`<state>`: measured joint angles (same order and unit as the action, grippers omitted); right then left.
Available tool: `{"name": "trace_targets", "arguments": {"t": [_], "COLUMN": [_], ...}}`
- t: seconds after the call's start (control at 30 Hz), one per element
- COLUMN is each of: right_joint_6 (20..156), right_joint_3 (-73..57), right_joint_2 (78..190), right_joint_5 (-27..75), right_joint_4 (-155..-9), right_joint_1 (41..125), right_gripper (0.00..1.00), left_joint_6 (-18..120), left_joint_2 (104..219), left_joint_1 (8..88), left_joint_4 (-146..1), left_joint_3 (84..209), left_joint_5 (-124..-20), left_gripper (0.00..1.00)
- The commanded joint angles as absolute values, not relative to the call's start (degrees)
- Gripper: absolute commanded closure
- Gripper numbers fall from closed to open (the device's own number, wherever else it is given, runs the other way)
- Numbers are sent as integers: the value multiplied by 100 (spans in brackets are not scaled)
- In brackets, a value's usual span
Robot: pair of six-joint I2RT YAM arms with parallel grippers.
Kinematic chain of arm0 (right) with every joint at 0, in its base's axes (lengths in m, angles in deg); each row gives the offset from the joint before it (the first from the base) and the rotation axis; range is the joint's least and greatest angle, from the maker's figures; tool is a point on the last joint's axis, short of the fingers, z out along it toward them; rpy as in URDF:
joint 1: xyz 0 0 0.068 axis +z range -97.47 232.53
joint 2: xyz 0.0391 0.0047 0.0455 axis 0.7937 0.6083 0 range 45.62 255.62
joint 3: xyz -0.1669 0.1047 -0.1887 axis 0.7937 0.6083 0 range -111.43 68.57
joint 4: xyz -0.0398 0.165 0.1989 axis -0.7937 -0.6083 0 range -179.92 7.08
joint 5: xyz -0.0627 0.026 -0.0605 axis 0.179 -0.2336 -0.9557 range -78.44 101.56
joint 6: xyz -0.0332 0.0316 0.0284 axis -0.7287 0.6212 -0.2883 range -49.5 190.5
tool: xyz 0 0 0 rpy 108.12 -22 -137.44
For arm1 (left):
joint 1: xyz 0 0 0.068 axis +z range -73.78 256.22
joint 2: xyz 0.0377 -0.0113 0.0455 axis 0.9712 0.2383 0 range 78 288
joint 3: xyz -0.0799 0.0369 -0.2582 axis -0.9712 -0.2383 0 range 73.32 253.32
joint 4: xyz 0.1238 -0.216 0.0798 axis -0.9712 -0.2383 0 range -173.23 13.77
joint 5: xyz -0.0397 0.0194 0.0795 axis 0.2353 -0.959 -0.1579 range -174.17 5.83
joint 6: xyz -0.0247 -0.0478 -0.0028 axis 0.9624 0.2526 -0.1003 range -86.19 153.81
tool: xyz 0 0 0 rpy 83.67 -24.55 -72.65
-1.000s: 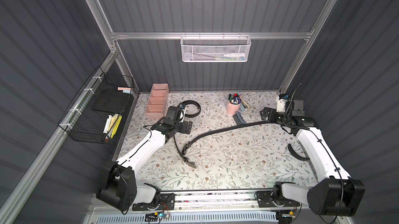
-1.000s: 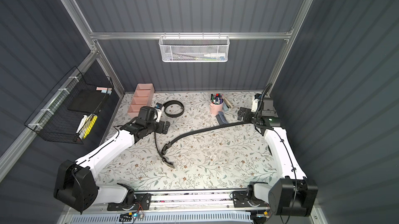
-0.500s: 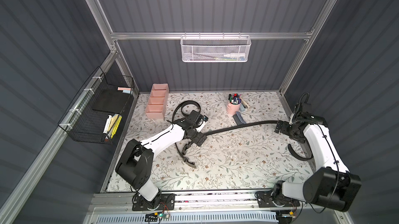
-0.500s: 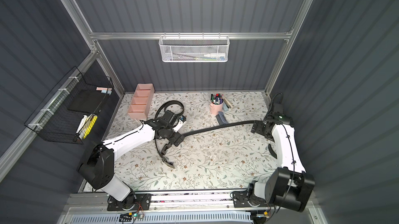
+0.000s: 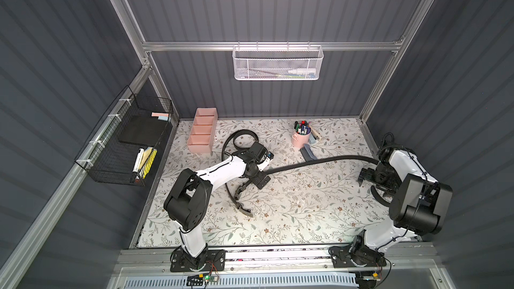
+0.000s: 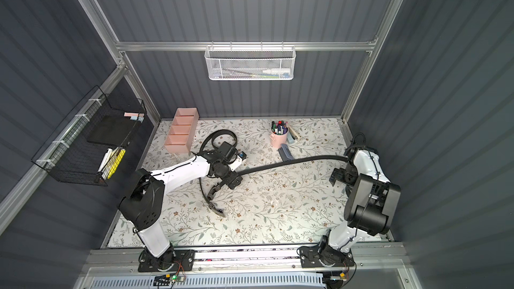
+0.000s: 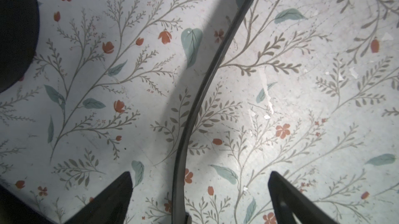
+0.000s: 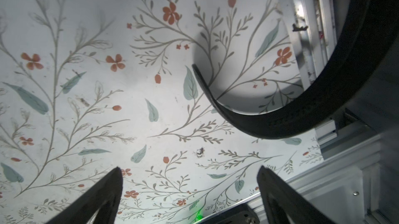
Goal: Place the belts into the storage roll
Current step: Roll the belt at the center of the board.
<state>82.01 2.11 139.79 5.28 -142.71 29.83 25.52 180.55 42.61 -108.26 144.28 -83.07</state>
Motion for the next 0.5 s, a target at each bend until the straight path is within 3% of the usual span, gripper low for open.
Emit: {"name": "trace_targets", "arguments": {"t": [0.0, 0.47], "right_joint_6": [8179, 7957], "right_joint_3": [131, -322], "right_joint_2": [14131, 14995], "right_joint_5": [387, 690], "right_joint_4": [-14409, -14314], "right_joint_1": [2900, 2659], "right_gripper": [1, 4], "left_joint_6": [2396, 2440], "left_joint_2": [18214, 18446], "left_joint_1": [4238, 4242], "left_joint_4": [-11007, -10920], "left_joint_3": [14609, 14897], "left_joint_5": [-8216, -8228], "left_gripper": [0, 1]}}
